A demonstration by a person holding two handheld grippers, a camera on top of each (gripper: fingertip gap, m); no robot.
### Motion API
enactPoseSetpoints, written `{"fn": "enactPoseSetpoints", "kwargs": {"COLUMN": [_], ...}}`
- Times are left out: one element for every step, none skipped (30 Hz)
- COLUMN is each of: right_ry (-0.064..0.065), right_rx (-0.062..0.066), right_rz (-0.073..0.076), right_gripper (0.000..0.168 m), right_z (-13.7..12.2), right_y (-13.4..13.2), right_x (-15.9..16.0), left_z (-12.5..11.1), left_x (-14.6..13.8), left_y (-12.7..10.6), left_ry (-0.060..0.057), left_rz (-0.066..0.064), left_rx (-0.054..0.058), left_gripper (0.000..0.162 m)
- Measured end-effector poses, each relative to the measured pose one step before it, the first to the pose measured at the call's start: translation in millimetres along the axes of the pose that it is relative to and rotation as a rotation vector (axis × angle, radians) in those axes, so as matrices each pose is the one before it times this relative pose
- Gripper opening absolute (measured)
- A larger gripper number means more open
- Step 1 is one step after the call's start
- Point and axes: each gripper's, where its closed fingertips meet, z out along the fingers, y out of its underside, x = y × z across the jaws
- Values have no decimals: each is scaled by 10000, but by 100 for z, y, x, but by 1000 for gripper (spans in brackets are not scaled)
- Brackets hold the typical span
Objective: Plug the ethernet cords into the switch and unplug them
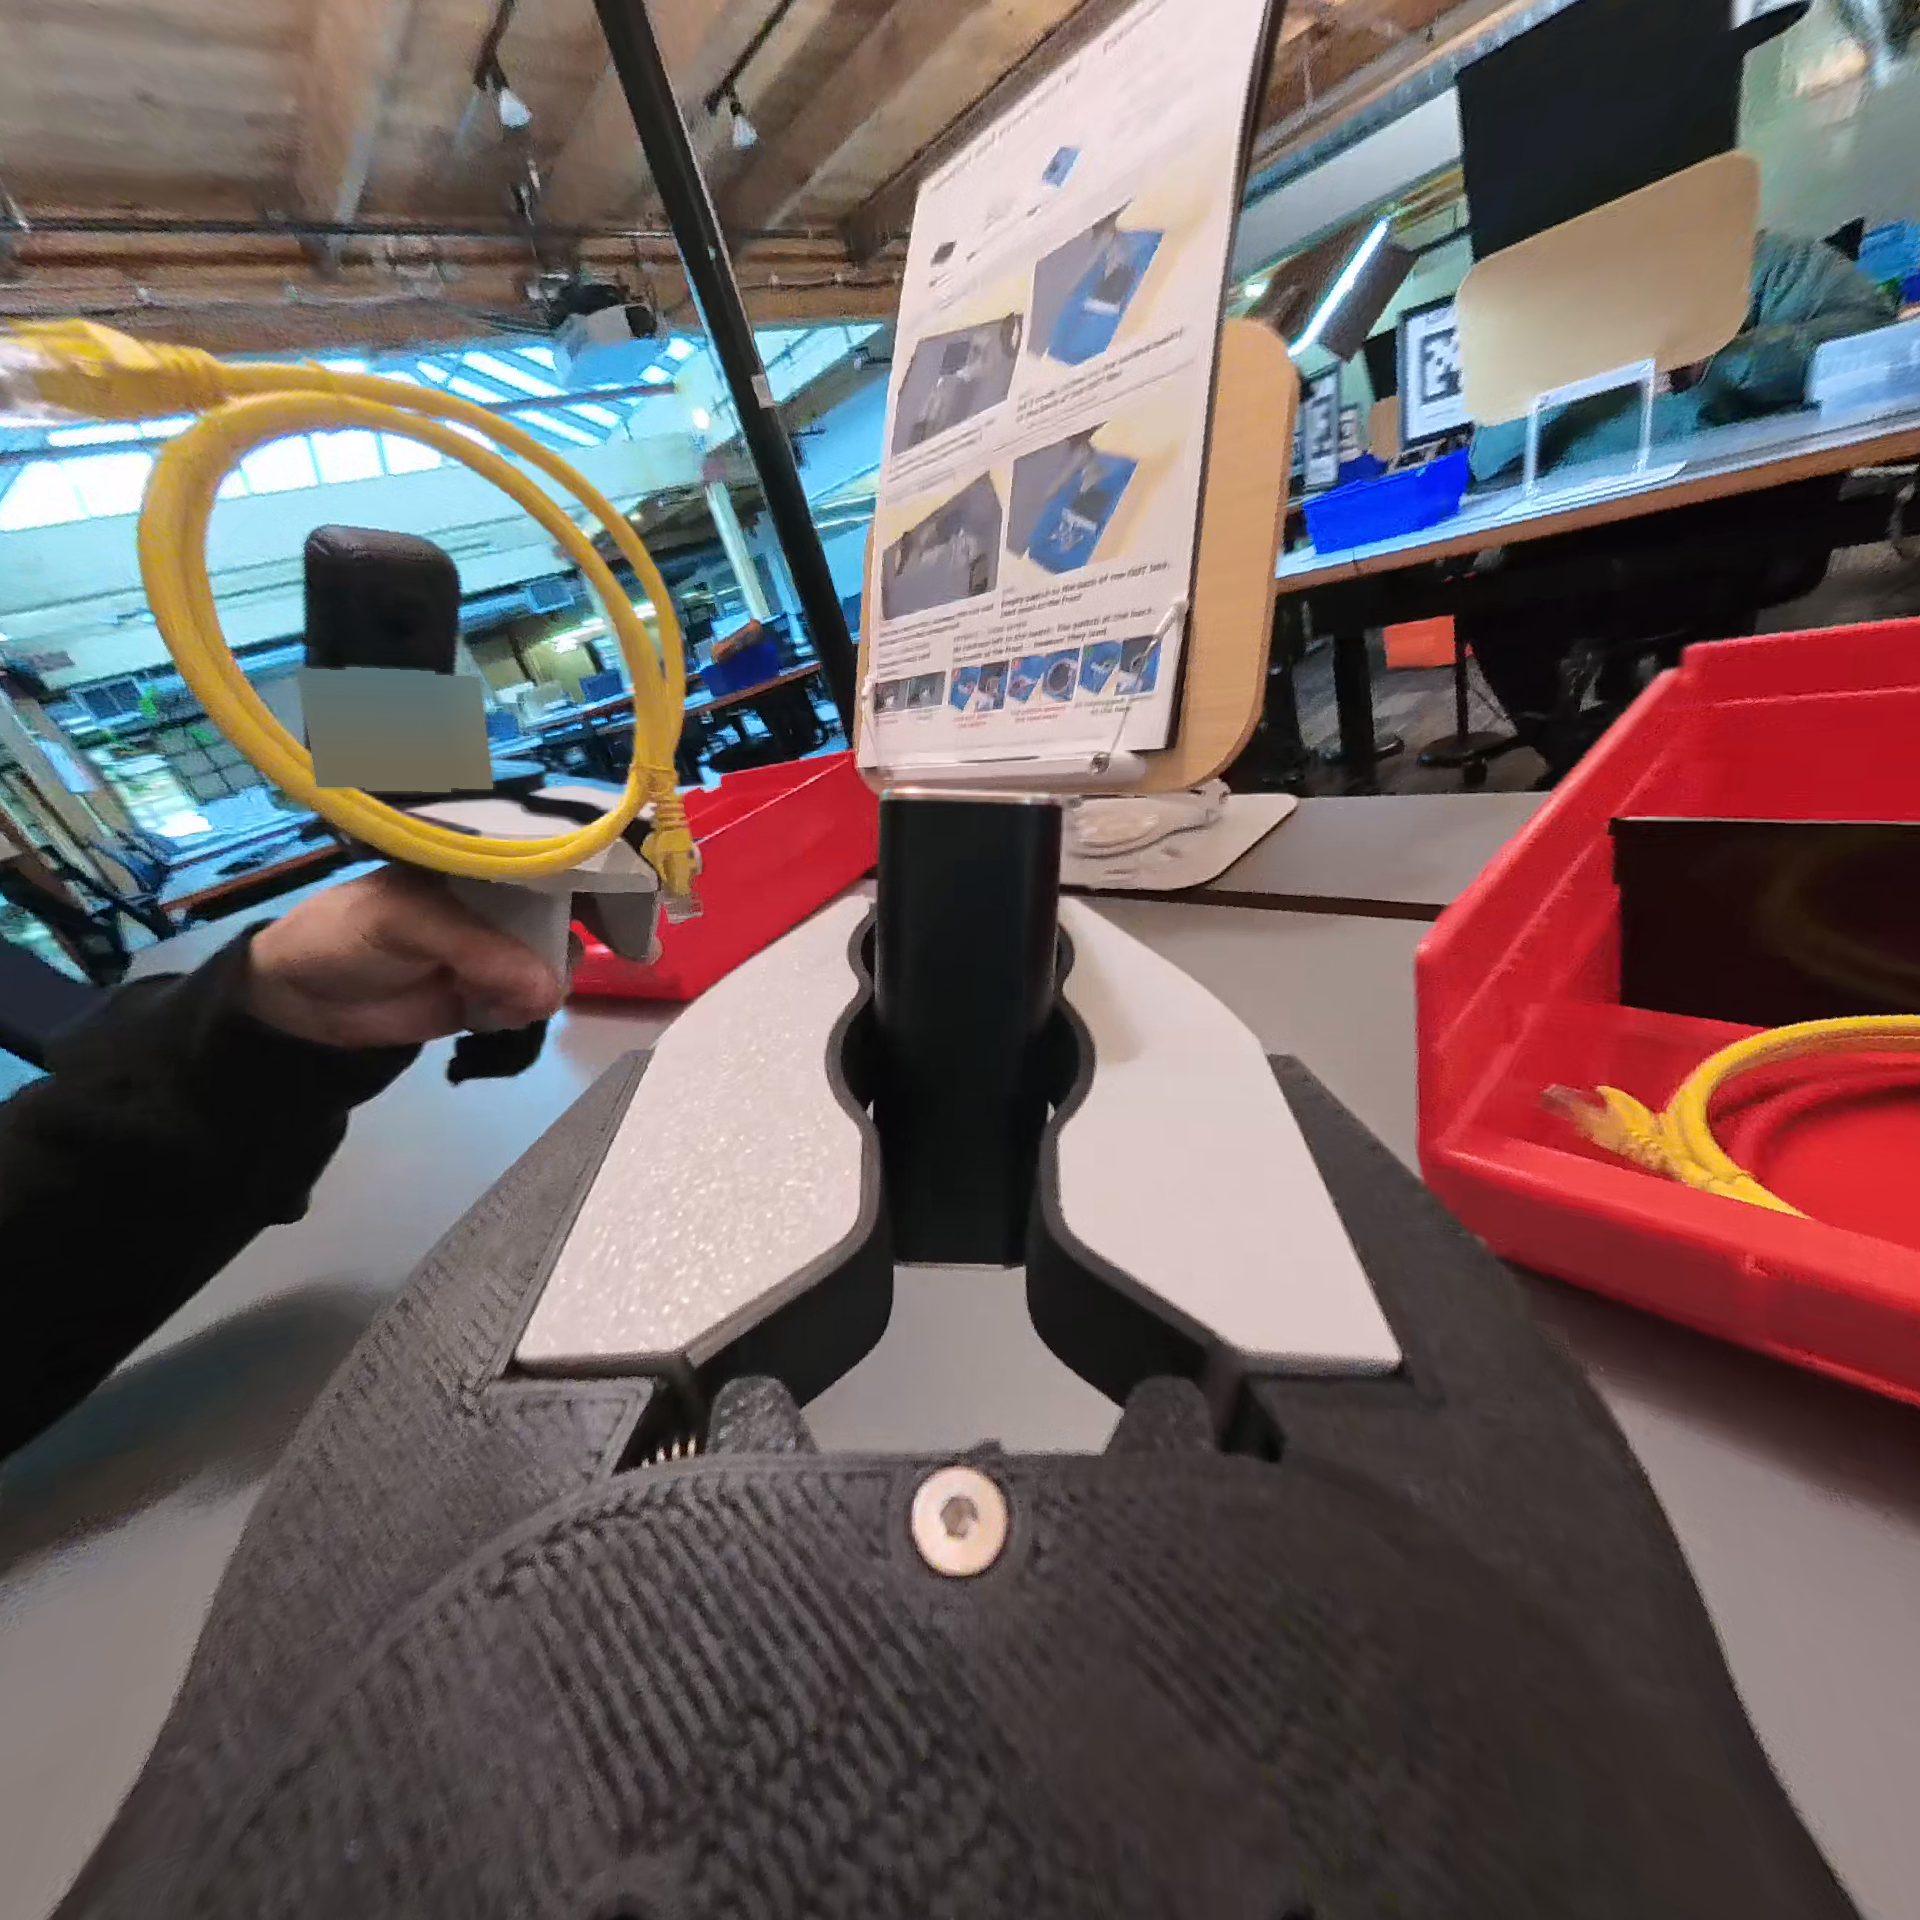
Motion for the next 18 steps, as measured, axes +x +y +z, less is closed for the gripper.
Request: {"fn": "enactPoseSetpoints", "kwargs": {"right_ry": [446,661,667,659,665,557,374,197,232,289,182,117,154,17,-69,26,107,176], "right_rx": [-66,-300,-443,-346,-198,-183,-296,-381,-416,-452,-471,-478,-471,-351,-190,-141,111,374], "right_rz": [-174,-132,-115,-153,-131,-95,-72,-169,-248,-252,-251,-204,-158,-92,62,109,-59,-130], "right_gripper": [28,28,28,28,28,28,28,28,28,28,27,27,27,37,61,71,70,72], "right_z": [-231,-260,-338,-401,-342,-152,188,541,884,1050,1142,1180,1219,1130,784,250,-193,-468], "right_y": [-156,44,132,-54,-397,-596,-619,-639,-631,-532,-402,-213,38,88,13,39,-160,-388], "right_x": [532,871,1003,1098,1178,1169,1039,892,1031,1102,932,835,951,682,350,275,203,149], "left_z": [498,347,159,-46,-257,-399,-467,-459,-422,-415,-425,-445,-484,-538,-557,-589,-609,-583], "left_x": [405,359,351,371,320,218,180,177,132,50,15,30,-2,-40,-92,-129,-140,-114], "left_y": [-66,89,181,243,183,125,160,179,113,49,36,83,103,138,196,222,211,221], "left_ry": [184,144,134,135,85,16,-1,26,-8,-58,-64,-38,-47,-69,-86,-101,-101,-70], "left_rz": [-31,-39,-27,-36,-11,33,27,7,8,17,6,-12,-21,-2,-11,-28,-21,-40], "left_rx": [5,-4,-4,-22,19,53,11,-31,-9,25,20,-16,-19,-5,-22,-13,43,69], "left_gripper": [13,13,13,13,13,13,13,13,13,13,13,13,13,13,13,13,13,13]}}
